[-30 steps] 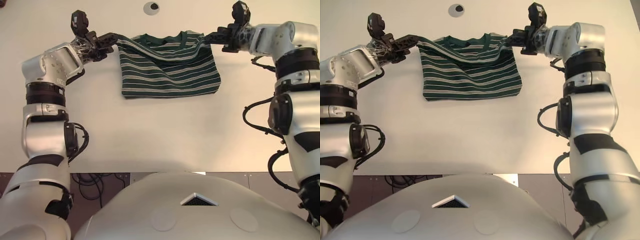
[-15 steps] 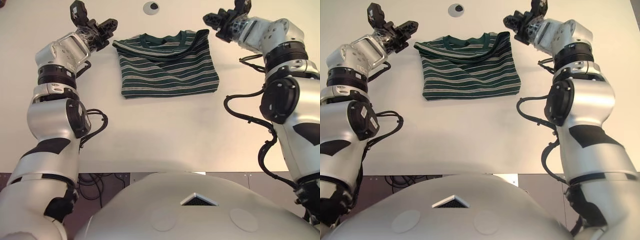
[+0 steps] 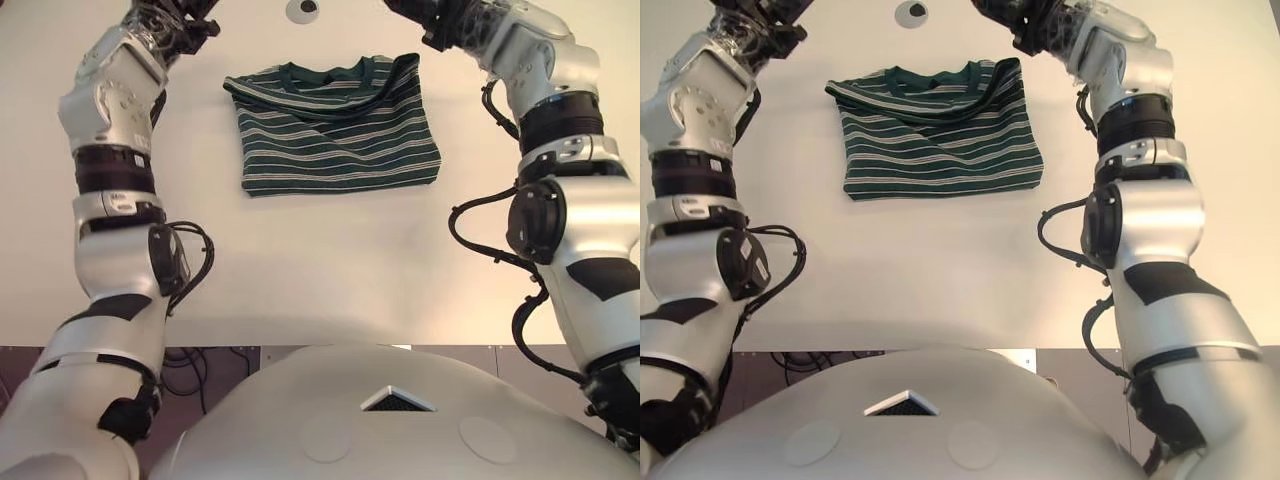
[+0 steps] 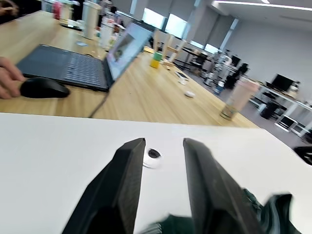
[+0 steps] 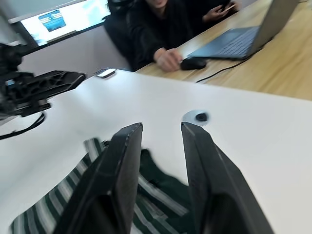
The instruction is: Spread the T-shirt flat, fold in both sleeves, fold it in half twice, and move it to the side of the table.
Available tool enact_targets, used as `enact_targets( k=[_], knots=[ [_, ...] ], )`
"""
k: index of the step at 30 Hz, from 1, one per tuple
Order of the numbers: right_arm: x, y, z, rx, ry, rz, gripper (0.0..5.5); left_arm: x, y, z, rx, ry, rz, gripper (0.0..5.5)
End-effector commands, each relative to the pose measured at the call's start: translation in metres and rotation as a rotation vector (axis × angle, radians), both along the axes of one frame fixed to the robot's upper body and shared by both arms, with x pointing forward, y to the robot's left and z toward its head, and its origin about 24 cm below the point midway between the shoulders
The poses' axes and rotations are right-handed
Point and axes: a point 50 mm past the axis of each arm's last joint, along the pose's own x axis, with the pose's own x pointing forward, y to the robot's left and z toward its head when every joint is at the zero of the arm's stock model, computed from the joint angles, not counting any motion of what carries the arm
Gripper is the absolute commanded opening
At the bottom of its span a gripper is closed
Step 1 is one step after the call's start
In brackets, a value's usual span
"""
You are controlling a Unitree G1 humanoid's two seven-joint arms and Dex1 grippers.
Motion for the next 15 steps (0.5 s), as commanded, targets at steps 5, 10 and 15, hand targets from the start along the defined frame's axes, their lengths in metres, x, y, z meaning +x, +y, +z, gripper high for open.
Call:
enact_targets(
  k=[5, 10, 15],
  knots=[
    [-0.058, -0.027, -0.012, -0.207, 0.042, 0.385, 1.44, -0.1, -0.061, -0.049, 0.238, 0.153, -0.468, 1.38],
    [-0.059, -0.029, -0.023, -0.264, 0.033, 0.287, 1.44, -0.114, -0.051, -0.069, 0.373, 0.217, -0.43, 1.38],
    [-0.064, -0.021, -0.058, -0.488, -0.016, 0.263, 1.44, -0.111, -0.027, -0.099, 0.537, 0.302, -0.364, 1.38]
  ],
)
